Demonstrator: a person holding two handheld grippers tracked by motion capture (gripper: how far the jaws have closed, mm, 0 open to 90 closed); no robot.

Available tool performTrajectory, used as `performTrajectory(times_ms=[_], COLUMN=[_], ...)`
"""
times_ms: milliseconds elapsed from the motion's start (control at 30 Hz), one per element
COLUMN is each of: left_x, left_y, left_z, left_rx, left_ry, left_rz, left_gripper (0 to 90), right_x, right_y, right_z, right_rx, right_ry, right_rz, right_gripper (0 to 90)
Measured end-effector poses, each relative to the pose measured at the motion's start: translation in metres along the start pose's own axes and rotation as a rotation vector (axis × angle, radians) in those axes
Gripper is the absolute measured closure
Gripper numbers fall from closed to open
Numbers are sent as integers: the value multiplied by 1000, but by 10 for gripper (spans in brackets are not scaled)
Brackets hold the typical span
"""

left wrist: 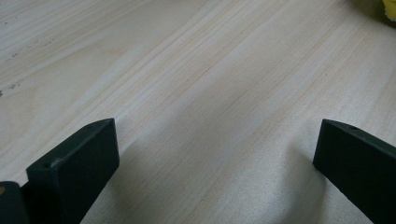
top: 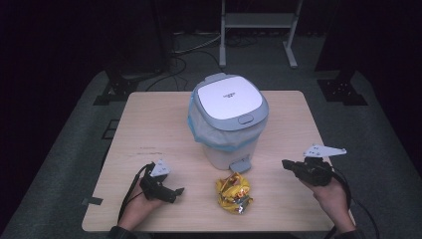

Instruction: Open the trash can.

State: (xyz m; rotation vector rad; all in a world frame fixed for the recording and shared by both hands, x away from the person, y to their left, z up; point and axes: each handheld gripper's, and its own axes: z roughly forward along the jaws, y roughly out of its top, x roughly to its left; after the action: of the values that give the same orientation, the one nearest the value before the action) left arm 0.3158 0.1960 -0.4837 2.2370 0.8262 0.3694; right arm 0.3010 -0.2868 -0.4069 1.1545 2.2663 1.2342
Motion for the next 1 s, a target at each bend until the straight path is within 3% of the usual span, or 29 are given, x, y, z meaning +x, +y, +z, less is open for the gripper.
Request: performTrajectory(times_ms=[1000], left_x=[0], left_y=[0], left_z=[0], left_rx=[0], left_ry=[0], left_rz=[-1], left_gripper=[0], right_x=[17], right_y=[45], right_z=[-19], right_rx=[-79], right_ry=[71], right_rz=[-40], right_gripper=[900])
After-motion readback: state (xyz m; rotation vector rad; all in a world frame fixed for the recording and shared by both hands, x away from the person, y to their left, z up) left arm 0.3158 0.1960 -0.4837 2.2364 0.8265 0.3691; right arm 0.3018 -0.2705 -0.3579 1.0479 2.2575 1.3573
